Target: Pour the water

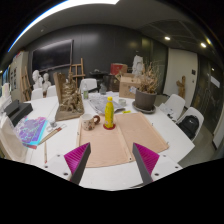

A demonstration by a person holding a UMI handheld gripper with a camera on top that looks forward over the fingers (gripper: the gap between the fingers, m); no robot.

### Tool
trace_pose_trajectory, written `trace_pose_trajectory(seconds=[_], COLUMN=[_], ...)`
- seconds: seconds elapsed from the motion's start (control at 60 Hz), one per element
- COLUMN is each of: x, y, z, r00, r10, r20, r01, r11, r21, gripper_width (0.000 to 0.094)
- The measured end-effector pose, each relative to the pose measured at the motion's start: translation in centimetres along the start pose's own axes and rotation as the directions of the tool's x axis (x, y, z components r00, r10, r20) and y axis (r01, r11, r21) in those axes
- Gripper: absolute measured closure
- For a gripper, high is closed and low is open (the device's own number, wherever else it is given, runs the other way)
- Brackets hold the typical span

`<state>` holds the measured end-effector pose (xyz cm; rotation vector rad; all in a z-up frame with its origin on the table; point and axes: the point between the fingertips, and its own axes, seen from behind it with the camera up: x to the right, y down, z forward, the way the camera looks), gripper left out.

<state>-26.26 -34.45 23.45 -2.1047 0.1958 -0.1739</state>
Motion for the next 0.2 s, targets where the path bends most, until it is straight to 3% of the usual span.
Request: trace_pose_trajectory(seconds=[0.2], x=[1.1], y=[-0.4], z=[-1.3], r00=[1.000], r10=[-0.018], r20=[-0.025], r01=[0.018], r11=[0.999], r21=[0.026], gripper_width=[0.0075])
